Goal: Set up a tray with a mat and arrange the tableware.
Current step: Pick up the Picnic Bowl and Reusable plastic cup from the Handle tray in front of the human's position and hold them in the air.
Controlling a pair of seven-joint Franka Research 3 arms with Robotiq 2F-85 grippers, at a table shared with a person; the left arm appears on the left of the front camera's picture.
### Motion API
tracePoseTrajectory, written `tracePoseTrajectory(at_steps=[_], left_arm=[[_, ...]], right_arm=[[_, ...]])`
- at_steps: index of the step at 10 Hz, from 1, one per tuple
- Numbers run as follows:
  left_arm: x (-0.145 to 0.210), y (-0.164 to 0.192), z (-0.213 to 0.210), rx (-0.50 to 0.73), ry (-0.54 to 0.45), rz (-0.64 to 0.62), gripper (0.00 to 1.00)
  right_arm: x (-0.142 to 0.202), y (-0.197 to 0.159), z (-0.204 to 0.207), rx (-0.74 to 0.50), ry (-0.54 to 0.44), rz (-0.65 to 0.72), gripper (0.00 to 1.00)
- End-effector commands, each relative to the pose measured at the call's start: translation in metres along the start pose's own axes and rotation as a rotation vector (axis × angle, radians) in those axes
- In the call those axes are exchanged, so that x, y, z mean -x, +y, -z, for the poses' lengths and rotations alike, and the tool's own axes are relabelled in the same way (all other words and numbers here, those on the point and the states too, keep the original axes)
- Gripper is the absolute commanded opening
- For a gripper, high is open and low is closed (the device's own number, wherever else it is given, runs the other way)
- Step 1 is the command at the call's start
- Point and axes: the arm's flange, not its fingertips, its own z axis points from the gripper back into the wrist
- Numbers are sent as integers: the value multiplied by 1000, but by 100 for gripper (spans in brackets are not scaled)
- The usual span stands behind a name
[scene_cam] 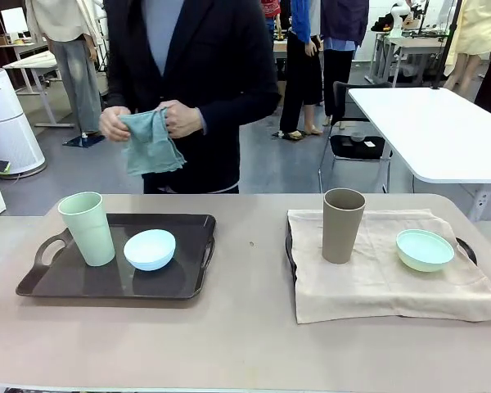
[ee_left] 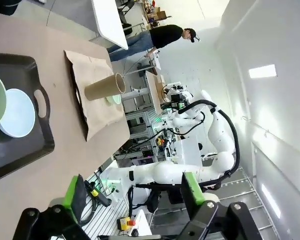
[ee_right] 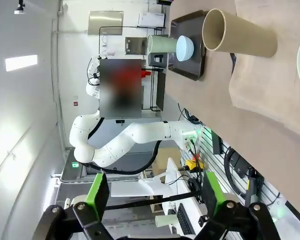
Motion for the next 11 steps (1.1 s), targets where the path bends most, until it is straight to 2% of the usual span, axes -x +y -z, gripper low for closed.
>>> tracePoseTrajectory(at_steps=[1, 11], left_arm=[[3, 4, 0, 19, -15, -11, 100], [3, 4, 0, 19, -15, -11, 100]], right_arm=[[0, -1, -4, -3, -22, 9, 98], [0, -1, -4, -3, -22, 9, 98]])
